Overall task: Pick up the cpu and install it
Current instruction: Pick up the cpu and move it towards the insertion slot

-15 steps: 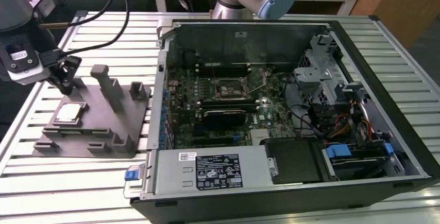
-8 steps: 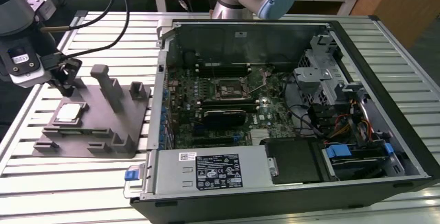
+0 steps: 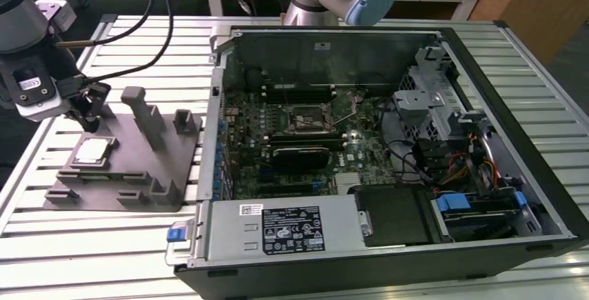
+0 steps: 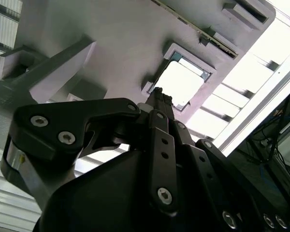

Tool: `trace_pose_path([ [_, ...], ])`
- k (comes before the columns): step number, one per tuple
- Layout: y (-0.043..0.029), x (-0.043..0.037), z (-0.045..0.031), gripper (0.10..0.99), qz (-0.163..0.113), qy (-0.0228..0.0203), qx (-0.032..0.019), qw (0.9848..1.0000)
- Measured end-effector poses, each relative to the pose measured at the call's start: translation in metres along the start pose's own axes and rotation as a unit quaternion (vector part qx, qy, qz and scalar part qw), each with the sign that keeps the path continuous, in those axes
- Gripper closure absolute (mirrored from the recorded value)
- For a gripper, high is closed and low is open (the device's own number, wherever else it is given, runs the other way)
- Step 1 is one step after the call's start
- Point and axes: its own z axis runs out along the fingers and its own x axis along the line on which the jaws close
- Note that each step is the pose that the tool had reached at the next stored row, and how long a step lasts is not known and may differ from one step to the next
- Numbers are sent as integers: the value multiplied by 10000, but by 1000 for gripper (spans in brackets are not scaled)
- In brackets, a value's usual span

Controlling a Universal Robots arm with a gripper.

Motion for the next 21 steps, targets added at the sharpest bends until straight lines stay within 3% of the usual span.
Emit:
trace_pose_path([
  [21, -33, 57, 175, 980, 0, 0, 0, 10000],
])
